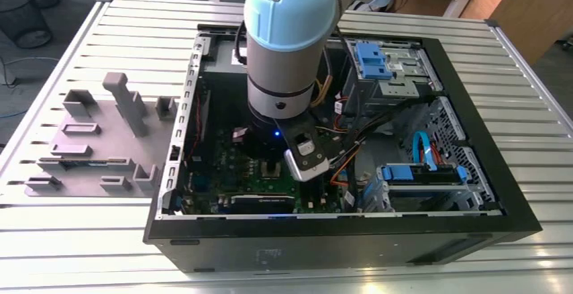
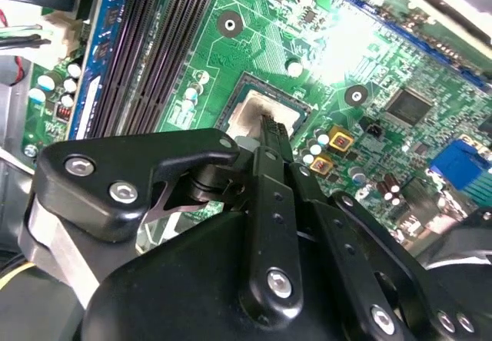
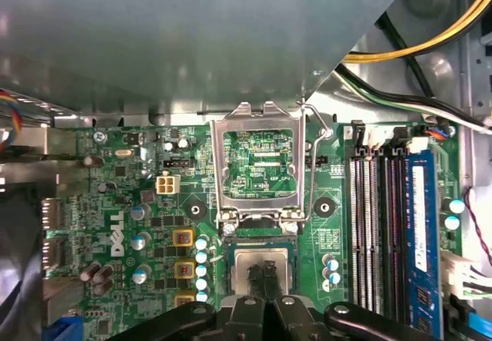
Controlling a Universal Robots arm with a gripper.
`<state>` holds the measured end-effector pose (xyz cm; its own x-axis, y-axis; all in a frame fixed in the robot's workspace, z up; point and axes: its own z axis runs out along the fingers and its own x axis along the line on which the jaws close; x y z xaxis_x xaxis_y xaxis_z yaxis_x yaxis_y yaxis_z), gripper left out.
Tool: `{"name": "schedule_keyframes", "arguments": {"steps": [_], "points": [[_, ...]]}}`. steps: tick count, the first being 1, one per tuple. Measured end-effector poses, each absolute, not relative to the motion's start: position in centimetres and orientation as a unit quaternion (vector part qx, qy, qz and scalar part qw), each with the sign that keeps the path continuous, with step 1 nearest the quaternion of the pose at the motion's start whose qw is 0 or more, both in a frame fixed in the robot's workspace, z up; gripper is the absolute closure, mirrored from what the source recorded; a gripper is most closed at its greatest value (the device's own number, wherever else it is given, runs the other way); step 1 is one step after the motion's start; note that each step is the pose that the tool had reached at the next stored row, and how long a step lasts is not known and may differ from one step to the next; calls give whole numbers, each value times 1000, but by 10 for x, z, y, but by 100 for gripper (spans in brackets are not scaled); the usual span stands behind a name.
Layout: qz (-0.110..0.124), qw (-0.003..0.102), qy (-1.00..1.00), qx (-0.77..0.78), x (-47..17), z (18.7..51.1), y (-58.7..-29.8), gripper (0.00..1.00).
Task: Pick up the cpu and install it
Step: 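Place the cpu into insertion slot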
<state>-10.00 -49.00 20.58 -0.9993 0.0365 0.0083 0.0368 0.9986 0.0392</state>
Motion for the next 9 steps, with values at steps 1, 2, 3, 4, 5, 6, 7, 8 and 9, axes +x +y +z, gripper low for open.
{"name": "schedule_keyframes", "arguments": {"steps": [1, 2, 3, 4, 5, 6, 7, 8, 9], "points": [[-20, 4, -1000, -18, -100, 208, -490, 89], [-20, 4, -1000, -18, -100, 209, -490, 89], [-20, 4, -1000, -18, -100, 211, -490, 89], [-20, 4, -1000, -18, -100, 213, -490, 89], [-20, 4, -1000, -18, -100, 214, -490, 89], [-20, 4, -1000, -18, -100, 216, -490, 89], [-20, 4, -1000, -18, -100, 216, -490, 89], [-19, 4, -1000, -18, -100, 216, -490, 89], [-19, 4, -1000, -18, -100, 216, -490, 89]]}}
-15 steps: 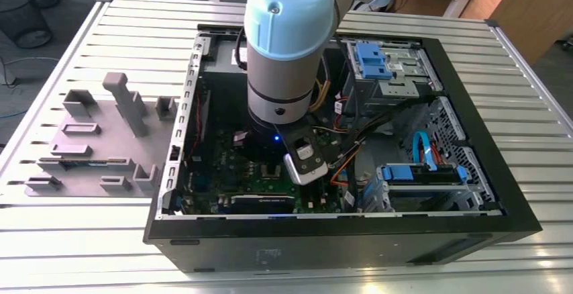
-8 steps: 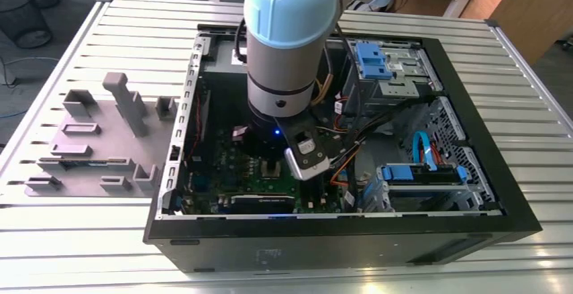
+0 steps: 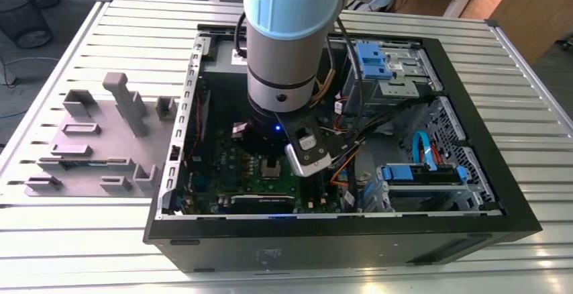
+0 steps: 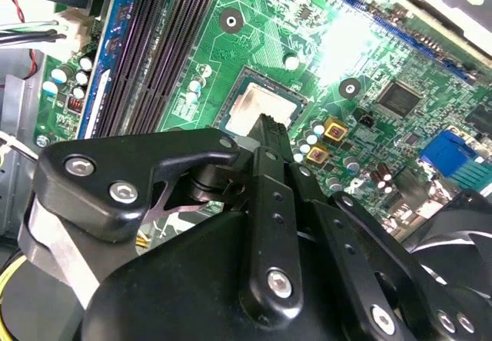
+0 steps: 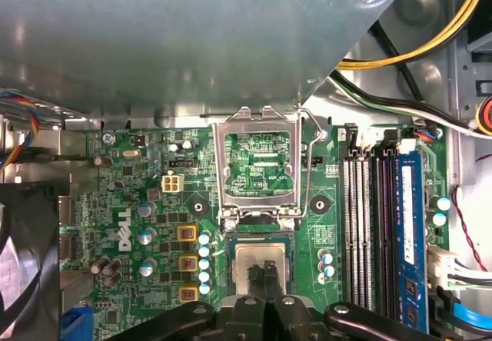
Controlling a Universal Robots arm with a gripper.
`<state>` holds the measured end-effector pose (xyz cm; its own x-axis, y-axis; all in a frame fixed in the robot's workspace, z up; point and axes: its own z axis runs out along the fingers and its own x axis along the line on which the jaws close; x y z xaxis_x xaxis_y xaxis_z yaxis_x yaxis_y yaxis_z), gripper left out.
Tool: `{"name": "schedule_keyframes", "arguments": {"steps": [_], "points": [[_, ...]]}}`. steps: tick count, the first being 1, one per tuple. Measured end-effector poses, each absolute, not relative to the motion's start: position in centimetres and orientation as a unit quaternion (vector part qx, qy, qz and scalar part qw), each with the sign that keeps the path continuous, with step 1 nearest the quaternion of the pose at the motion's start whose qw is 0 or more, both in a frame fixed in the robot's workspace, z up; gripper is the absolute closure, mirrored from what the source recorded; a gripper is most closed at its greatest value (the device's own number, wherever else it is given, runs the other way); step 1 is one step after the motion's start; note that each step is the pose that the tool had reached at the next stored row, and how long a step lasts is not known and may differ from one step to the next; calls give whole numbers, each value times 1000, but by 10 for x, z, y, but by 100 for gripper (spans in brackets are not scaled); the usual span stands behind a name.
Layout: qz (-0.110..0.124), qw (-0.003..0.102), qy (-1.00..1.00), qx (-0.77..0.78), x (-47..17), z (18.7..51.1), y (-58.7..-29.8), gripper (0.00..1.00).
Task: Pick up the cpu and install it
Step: 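Place the cpu into insertion slot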
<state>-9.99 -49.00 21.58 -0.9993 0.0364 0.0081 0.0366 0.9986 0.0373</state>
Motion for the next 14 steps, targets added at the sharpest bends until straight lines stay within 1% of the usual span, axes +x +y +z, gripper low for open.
{"name": "schedule_keyframes", "arguments": {"steps": [14], "points": [[-19, 3, -1000, -18, -103, 216, -490, 89]]}}
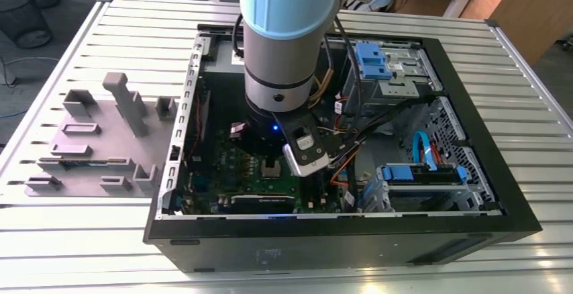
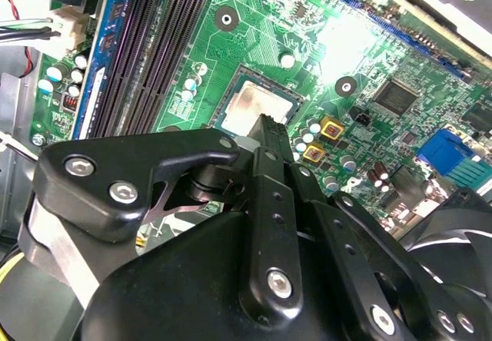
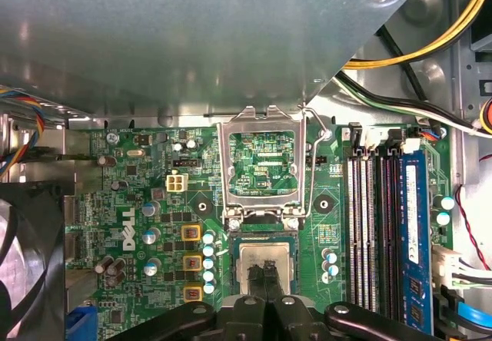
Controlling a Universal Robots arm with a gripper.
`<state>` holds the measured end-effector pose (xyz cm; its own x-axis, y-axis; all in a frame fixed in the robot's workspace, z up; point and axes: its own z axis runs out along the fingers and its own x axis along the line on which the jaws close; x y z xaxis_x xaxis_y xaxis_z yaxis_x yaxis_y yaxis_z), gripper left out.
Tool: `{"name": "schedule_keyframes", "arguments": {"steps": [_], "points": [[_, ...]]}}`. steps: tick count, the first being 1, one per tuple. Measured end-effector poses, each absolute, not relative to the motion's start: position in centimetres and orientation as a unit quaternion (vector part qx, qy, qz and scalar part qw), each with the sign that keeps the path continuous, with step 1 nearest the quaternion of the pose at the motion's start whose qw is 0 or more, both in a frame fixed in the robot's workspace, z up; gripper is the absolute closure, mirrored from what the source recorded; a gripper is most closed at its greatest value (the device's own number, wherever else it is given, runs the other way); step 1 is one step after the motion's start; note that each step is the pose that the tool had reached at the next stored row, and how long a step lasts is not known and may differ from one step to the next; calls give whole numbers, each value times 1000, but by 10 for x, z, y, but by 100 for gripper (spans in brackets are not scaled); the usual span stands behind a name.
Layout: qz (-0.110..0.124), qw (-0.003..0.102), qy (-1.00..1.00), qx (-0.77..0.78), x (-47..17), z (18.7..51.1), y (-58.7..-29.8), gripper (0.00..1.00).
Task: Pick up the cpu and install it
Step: 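Place the cpu into insertion slot, then close the cpu cover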
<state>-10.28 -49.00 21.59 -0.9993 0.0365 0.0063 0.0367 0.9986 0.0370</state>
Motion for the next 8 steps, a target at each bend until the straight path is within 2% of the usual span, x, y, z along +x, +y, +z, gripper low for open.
{"name": "schedule_keyframes", "arguments": {"steps": [8], "points": [[-19, 3, -1000, -18, -106, 216, -490, 89]]}}
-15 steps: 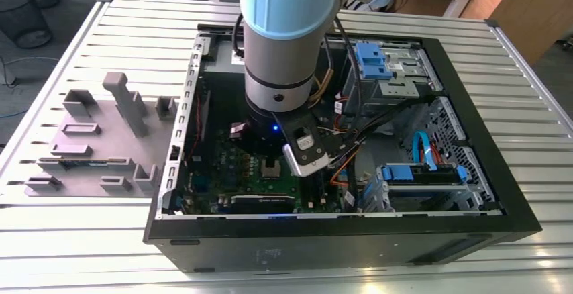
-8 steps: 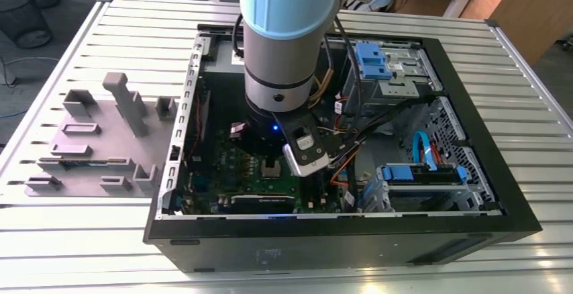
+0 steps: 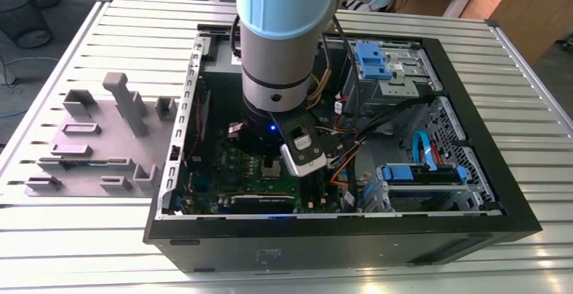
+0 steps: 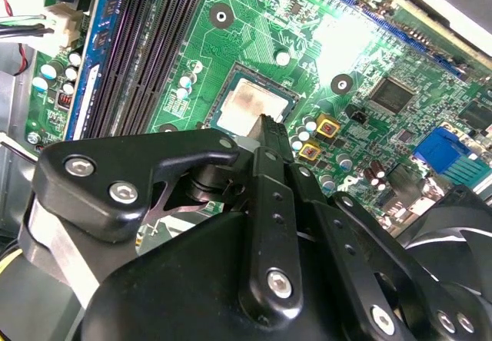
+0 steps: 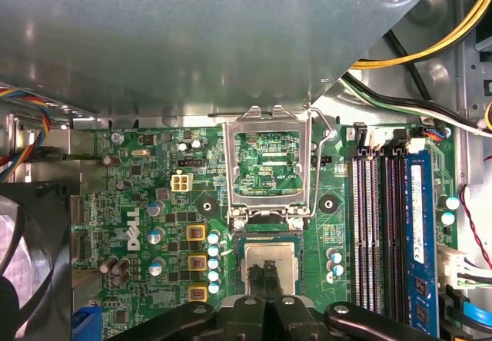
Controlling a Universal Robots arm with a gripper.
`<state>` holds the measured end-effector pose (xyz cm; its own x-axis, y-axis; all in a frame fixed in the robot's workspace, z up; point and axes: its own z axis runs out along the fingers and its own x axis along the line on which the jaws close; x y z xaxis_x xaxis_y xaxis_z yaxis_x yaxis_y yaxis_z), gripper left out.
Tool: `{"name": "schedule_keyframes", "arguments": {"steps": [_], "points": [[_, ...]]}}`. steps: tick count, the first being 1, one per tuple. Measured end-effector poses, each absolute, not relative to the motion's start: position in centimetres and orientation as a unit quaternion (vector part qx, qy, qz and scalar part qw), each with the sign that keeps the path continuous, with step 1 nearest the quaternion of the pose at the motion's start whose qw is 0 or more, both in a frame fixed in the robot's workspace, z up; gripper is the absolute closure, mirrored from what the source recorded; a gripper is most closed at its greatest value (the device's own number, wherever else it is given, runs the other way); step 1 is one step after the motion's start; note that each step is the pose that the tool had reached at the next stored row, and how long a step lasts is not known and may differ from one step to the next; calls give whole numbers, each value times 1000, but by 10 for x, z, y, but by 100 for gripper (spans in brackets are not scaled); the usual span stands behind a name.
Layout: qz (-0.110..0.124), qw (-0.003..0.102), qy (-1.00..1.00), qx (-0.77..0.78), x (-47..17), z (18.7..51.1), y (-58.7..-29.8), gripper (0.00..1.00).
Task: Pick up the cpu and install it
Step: 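Close the cpu cover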
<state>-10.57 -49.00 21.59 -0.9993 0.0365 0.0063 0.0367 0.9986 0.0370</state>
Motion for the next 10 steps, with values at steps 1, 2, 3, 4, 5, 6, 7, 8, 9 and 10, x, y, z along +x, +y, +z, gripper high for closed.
{"name": "schedule_keyframes", "arguments": {"steps": [1, 2, 3, 4, 5, 6, 7, 8, 9, 10], "points": [[-19, 3, -1000, -18, -106, 216, -490, 89], [-19, 3, -1000, -18, -106, 216, -490, 89], [-19, 3, -1000, -18, -106, 216, -490, 89], [-19, 3, -1000, -18, -106, 216, -490, 89], [-19, 3, -1000, -18, -106, 216, -490, 89], [-19, 3, -1000, -18, -106, 216, -490, 89], [-19, 3, -1000, -18, -106, 216, -490, 89], [-18, 3, -1000, -18, -106, 217, -490, 89], [-18, 3, -1000, -18, -106, 218, -490, 89], [-19, 3, -1000, -18, -106, 219, -490, 89]]}}
